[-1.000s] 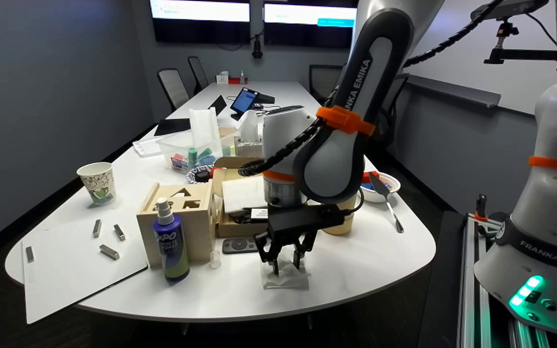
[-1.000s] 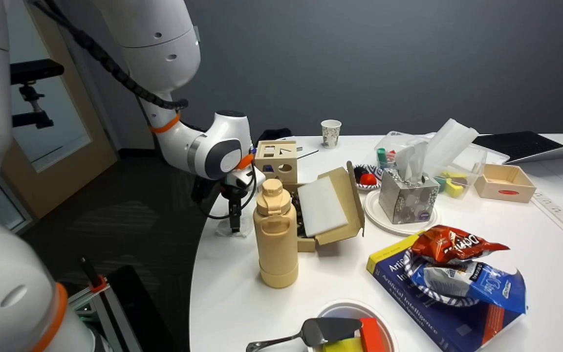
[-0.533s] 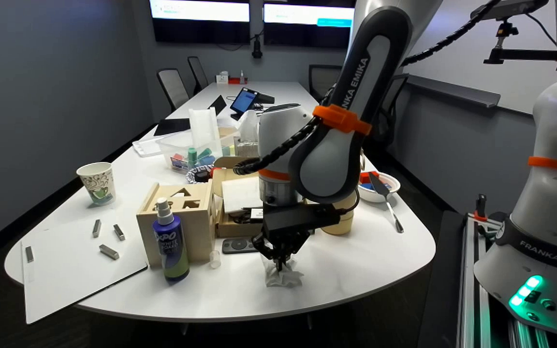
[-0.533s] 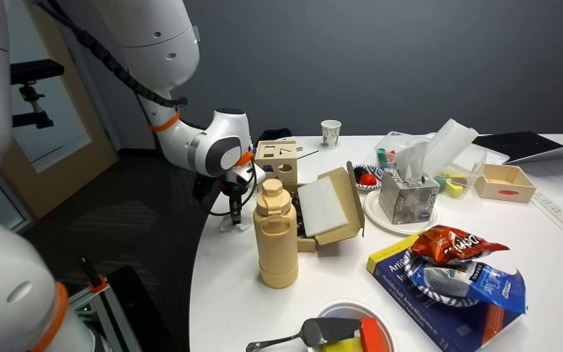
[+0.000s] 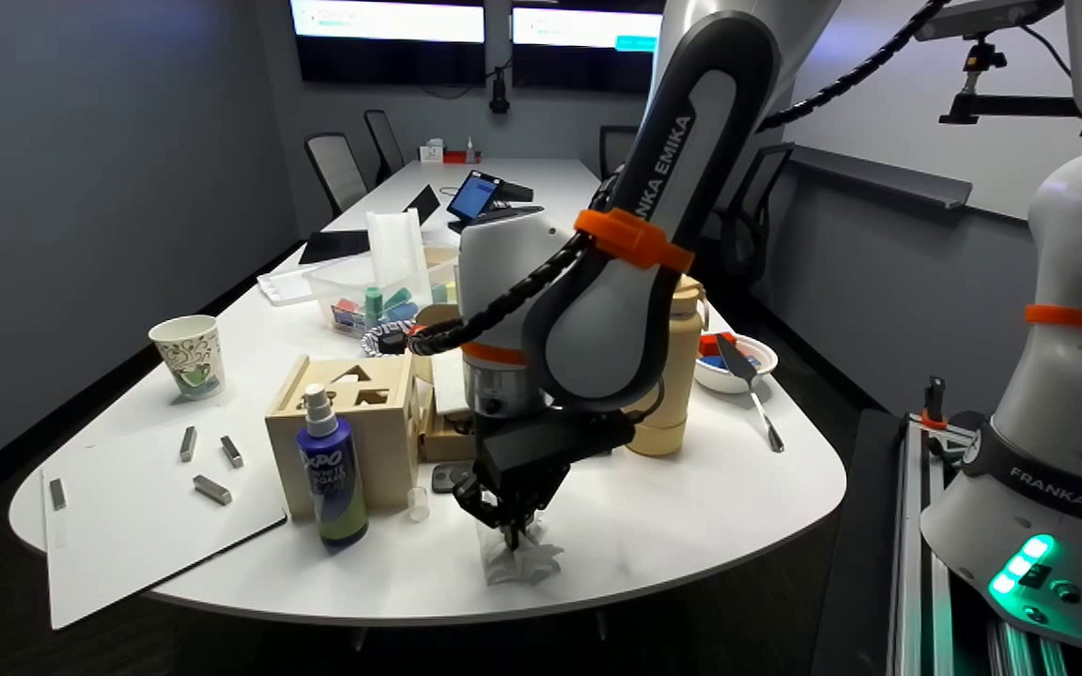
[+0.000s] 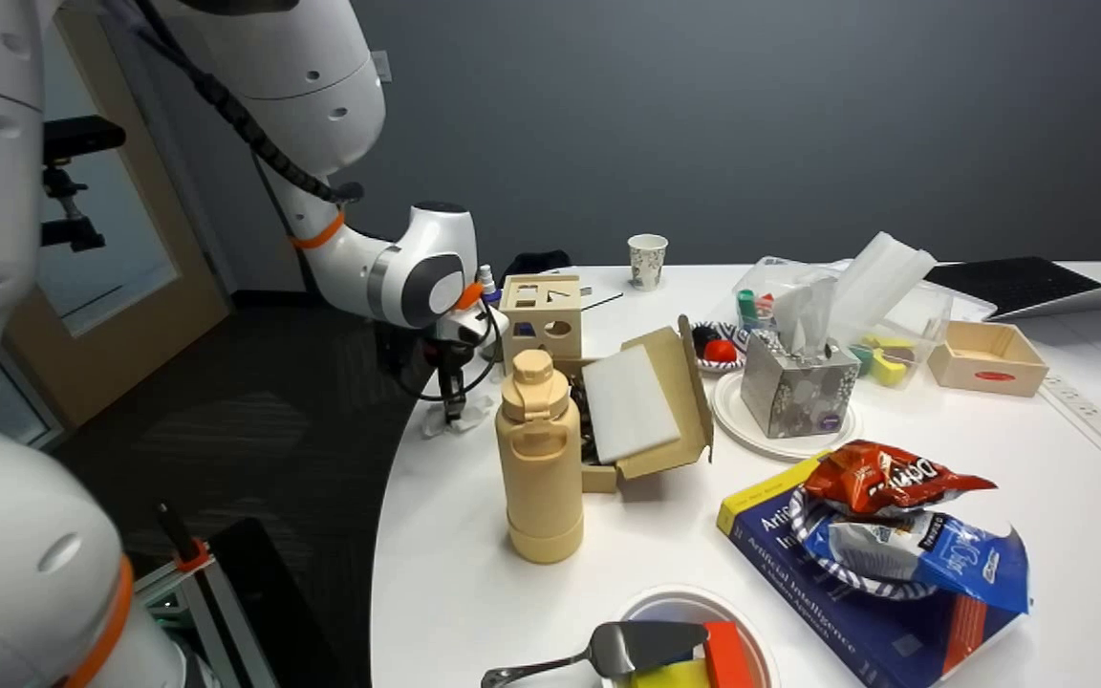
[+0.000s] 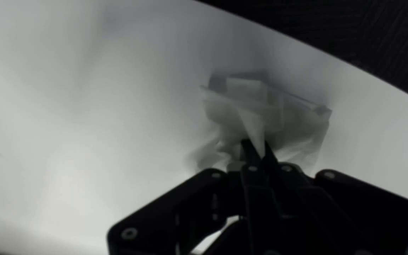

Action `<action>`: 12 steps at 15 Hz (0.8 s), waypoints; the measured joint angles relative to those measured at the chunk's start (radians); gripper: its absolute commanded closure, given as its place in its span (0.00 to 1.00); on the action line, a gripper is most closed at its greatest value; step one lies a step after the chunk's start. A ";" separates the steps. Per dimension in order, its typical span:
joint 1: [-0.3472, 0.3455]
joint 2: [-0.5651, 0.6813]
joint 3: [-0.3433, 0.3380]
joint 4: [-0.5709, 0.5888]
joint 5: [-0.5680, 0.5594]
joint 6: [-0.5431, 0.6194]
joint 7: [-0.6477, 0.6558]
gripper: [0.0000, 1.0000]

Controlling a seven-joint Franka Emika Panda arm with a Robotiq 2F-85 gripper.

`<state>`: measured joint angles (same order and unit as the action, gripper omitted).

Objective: Wipe the table with the napkin

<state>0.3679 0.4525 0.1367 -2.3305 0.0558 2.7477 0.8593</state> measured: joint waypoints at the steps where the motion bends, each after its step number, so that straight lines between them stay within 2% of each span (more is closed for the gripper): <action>1: 0.002 0.005 0.001 0.013 0.000 -0.019 -0.010 0.99; 8: 0.010 0.006 -0.007 0.055 0.001 -0.203 -0.010 0.99; 12: 0.021 0.002 -0.029 0.054 -0.003 -0.236 0.038 0.99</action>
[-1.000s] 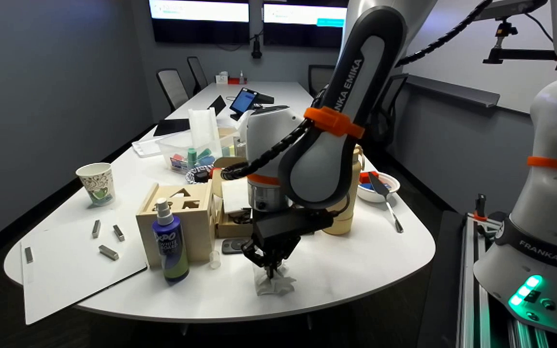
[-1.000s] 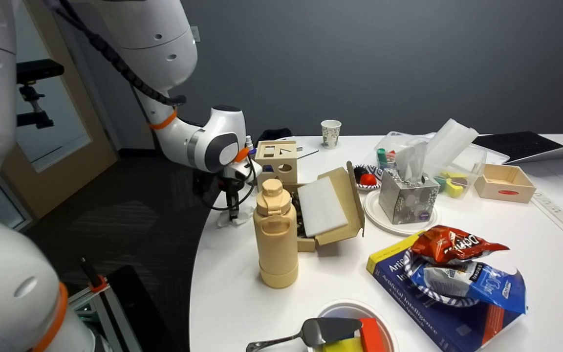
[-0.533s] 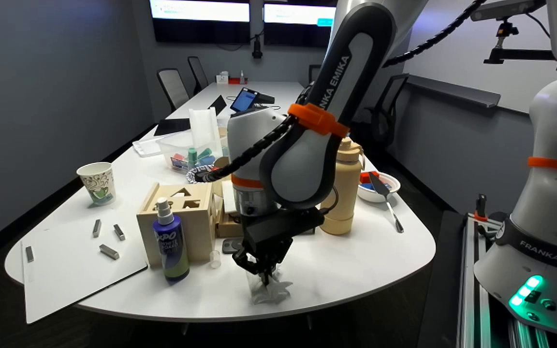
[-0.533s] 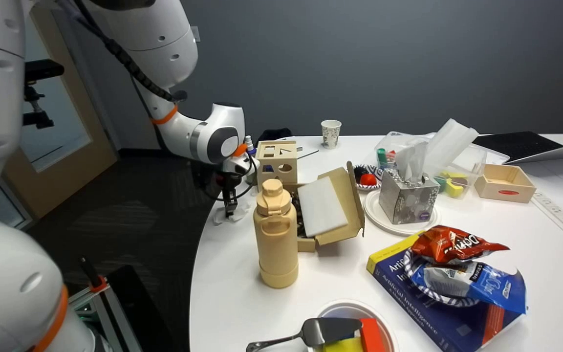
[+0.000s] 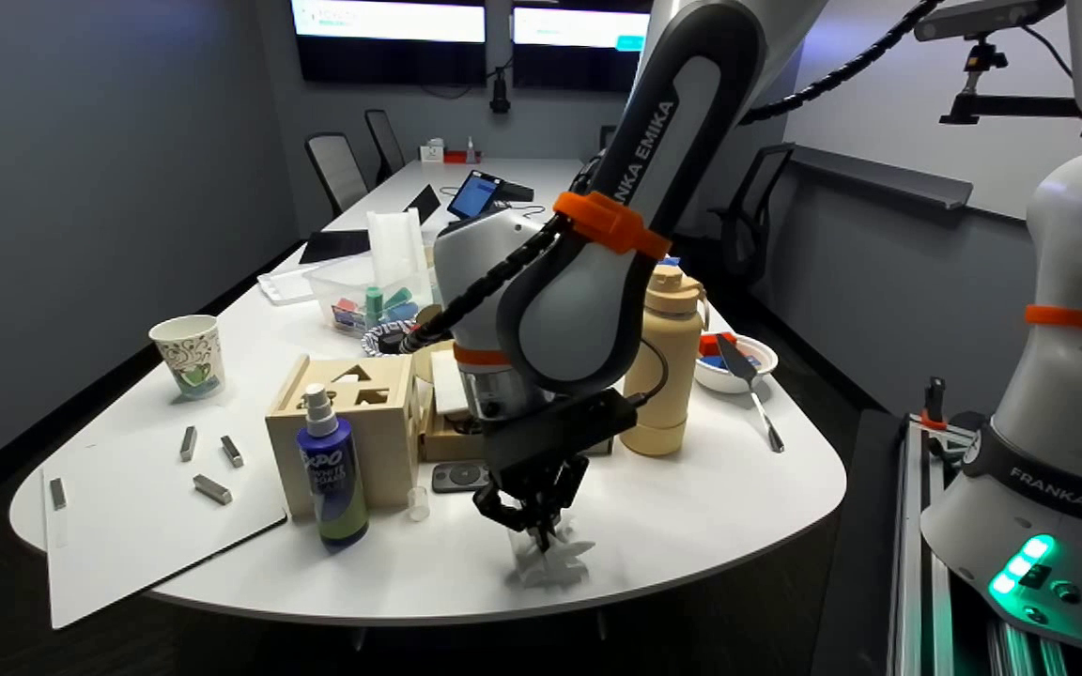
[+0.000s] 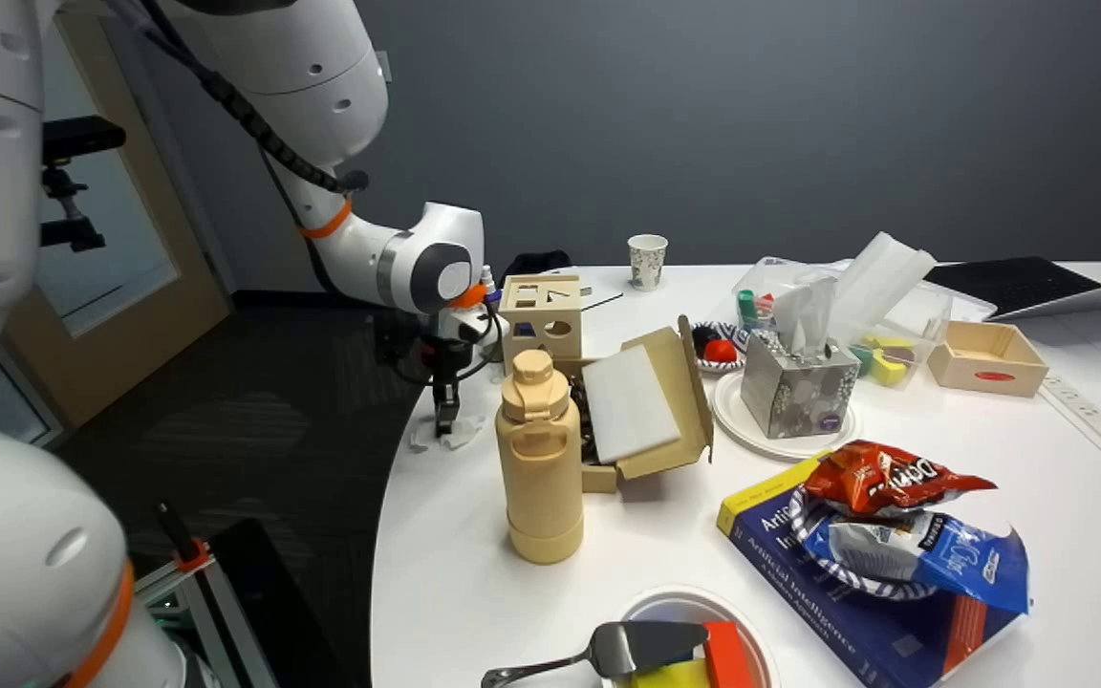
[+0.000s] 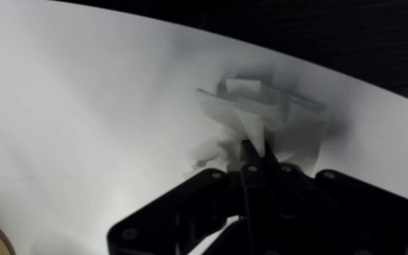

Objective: Wipe the table with the napkin

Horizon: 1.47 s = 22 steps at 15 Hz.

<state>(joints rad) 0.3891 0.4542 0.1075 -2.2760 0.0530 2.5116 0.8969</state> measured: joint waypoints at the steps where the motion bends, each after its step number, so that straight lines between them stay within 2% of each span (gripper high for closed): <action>1: 0.000 -0.001 -0.006 0.000 -0.003 0.001 0.008 0.99; 8: 0.000 0.003 -0.038 -0.006 -0.043 0.105 0.016 0.99; 11: 0.000 0.009 -0.024 -0.006 -0.043 0.146 -0.026 0.99; 17: 0.001 0.007 0.030 -0.016 -0.028 0.149 -0.101 0.99; 19: 0.019 -0.003 0.024 -0.033 -0.031 0.149 -0.087 0.99; 22: 0.079 -0.035 -0.028 -0.080 -0.064 0.149 0.018 0.99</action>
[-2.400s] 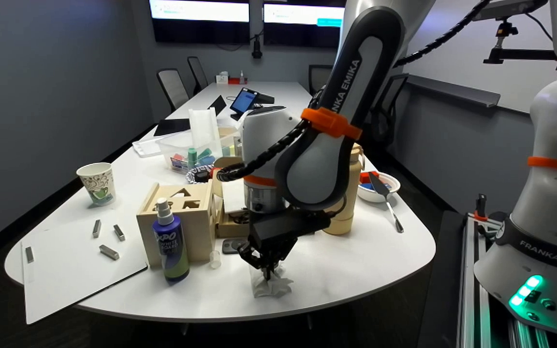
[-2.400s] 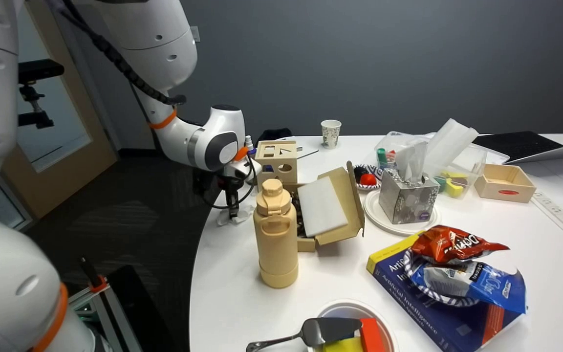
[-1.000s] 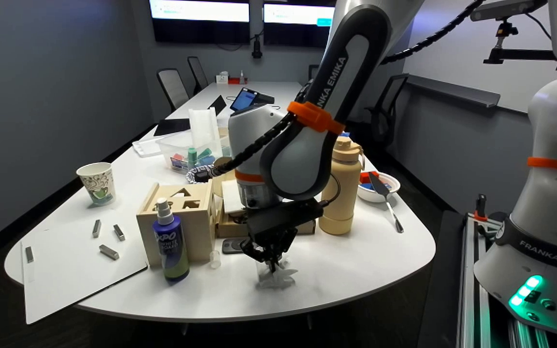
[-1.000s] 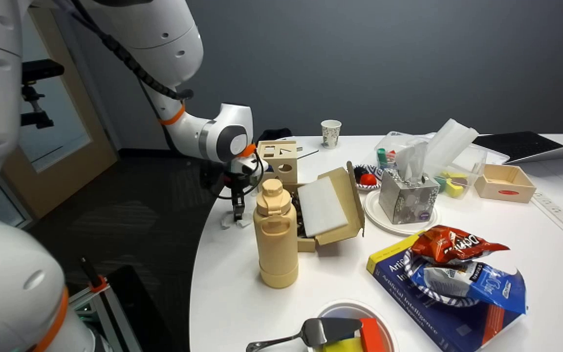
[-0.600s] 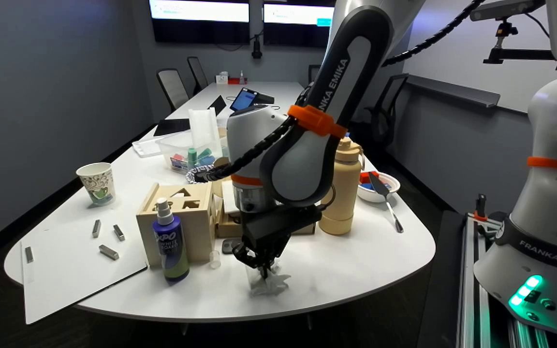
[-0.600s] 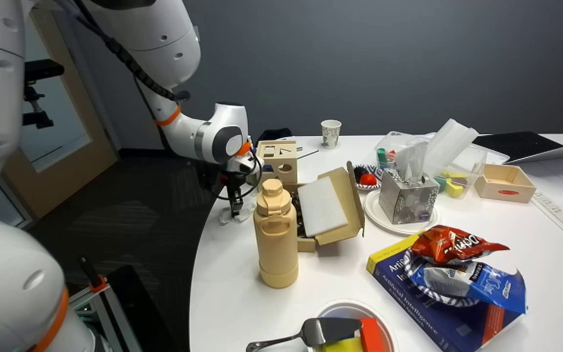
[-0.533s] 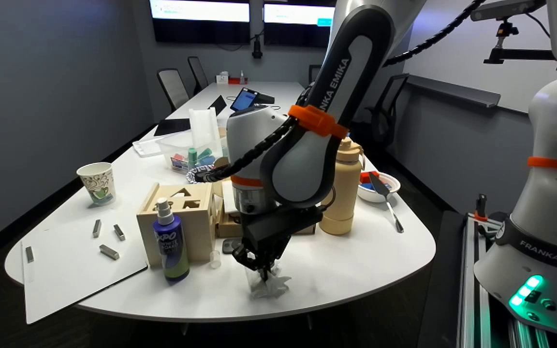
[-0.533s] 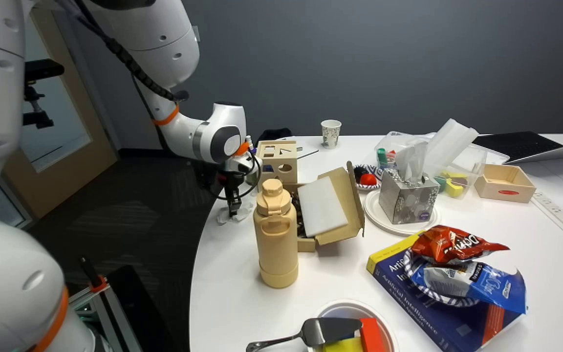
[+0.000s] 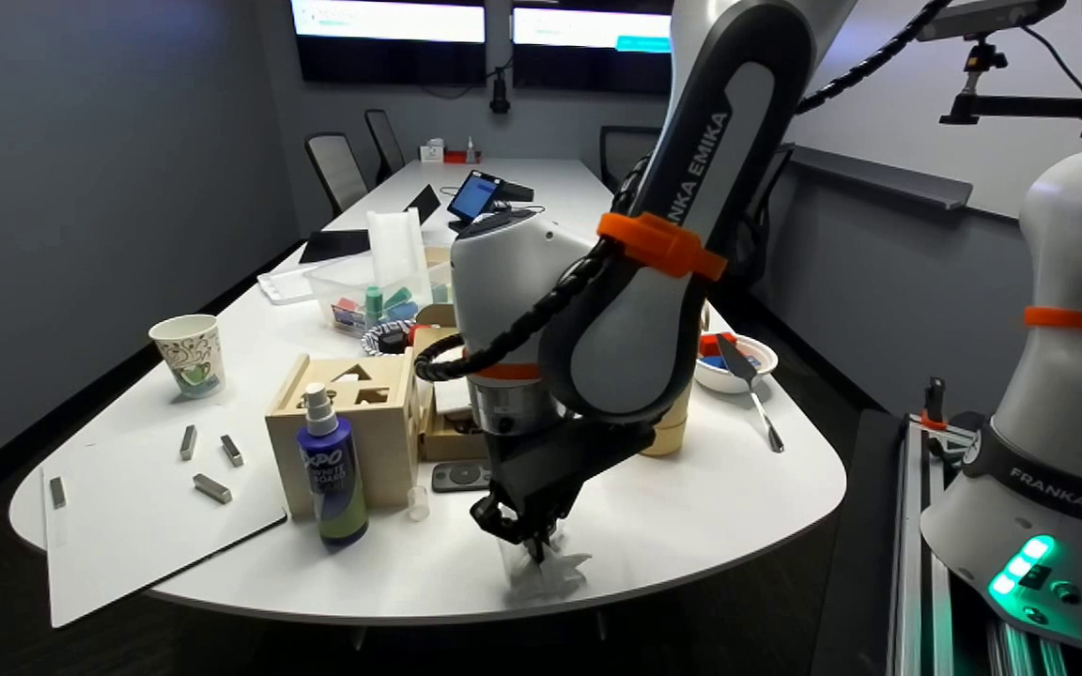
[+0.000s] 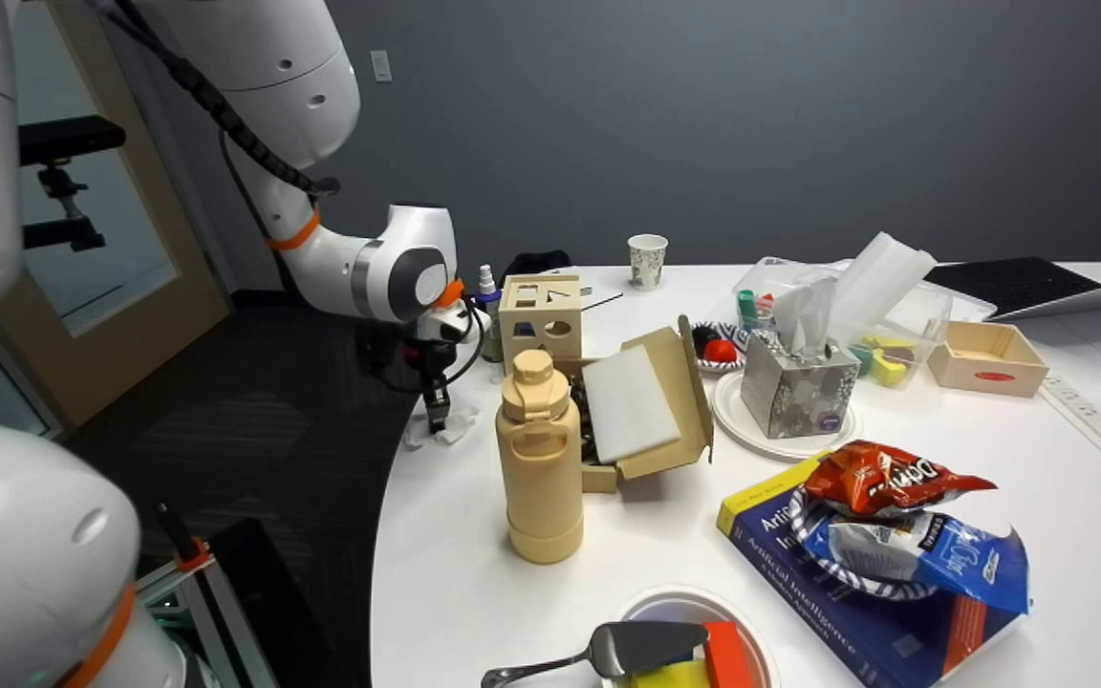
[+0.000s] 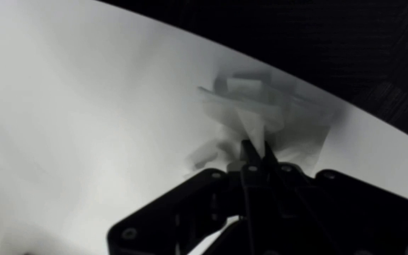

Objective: Wipe the table with the napkin

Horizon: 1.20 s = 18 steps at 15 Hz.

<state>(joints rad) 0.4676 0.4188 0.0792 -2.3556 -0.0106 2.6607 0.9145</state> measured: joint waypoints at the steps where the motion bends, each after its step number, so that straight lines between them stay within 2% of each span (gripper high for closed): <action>1: 0.022 -0.016 -0.023 -0.021 -0.022 0.000 0.053 0.99; 4: 0.071 -0.066 -0.080 -0.081 -0.109 0.000 0.218 0.99; 8: 0.076 -0.105 -0.107 -0.126 -0.218 0.000 0.360 0.99; 18: -0.003 -0.089 -0.109 -0.126 -0.305 0.014 0.375 0.99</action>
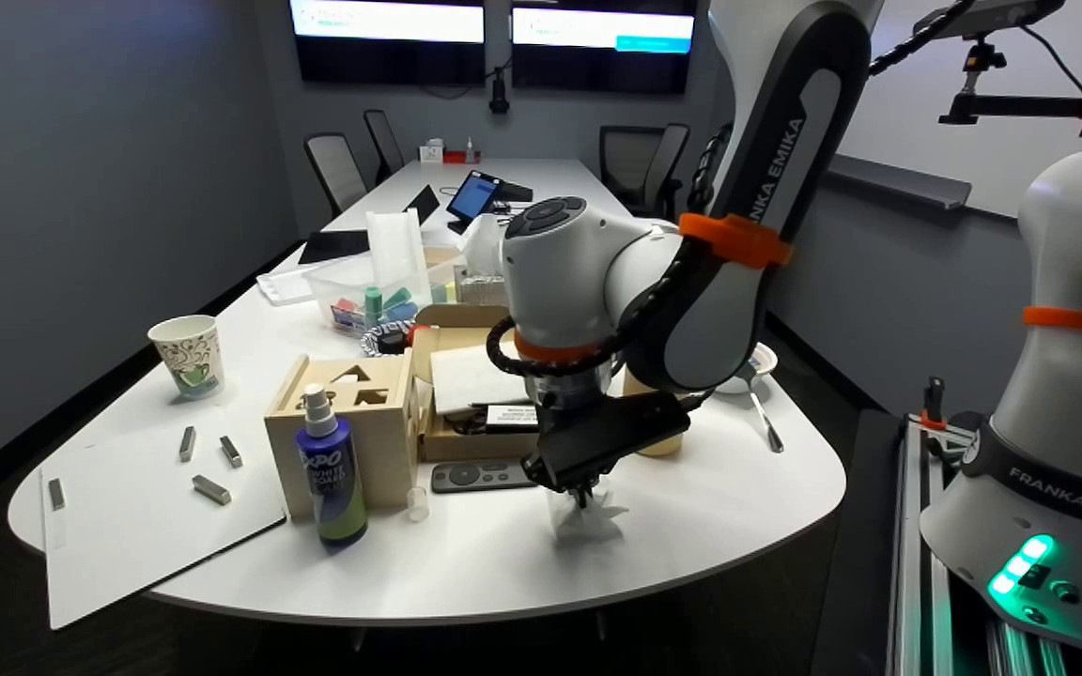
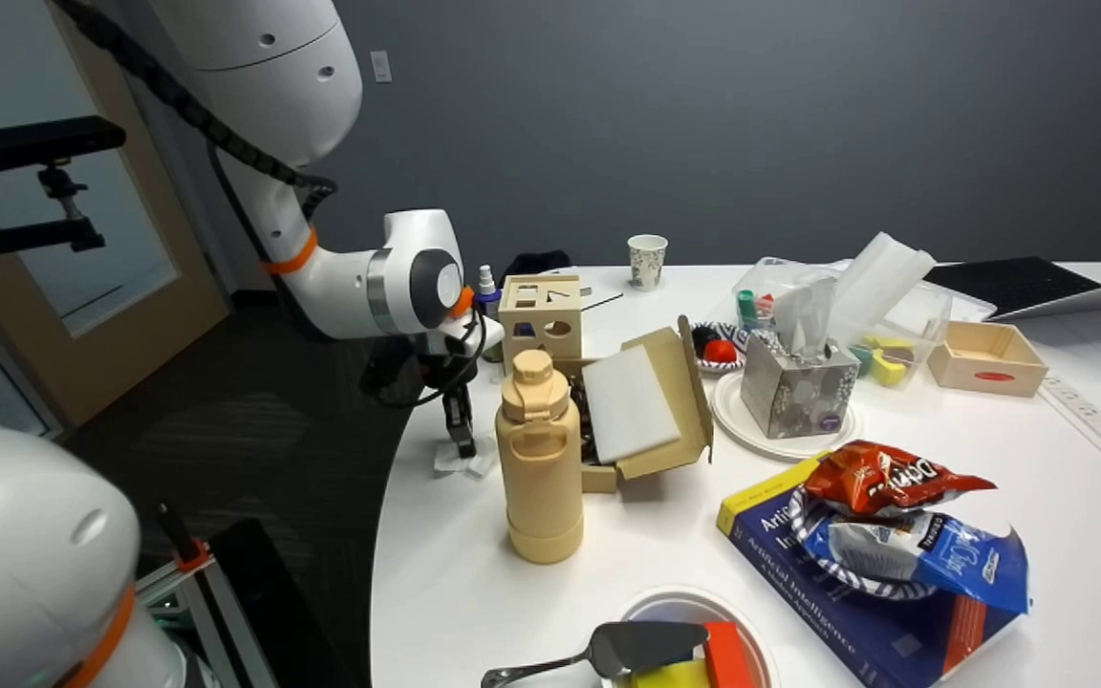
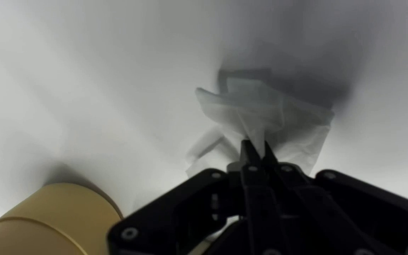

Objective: Wipe the table with the napkin

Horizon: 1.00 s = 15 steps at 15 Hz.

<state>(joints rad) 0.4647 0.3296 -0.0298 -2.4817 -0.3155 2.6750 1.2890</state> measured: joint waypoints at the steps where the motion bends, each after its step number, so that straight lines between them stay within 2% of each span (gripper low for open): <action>1: -0.001 0.005 0.001 0.004 -0.007 0.009 -0.003 0.99; 6: -0.005 0.036 0.034 0.025 -0.008 0.086 -0.091 0.99; 9: -0.021 0.040 0.083 0.025 0.038 0.090 -0.156 0.99; 12: -0.019 0.039 0.112 0.020 0.090 0.050 -0.170 0.99; 15: 0.006 0.026 0.111 0.017 0.096 -0.029 -0.113 0.99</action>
<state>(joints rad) 0.4703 0.3558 0.0807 -2.4646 -0.2195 2.6462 1.1763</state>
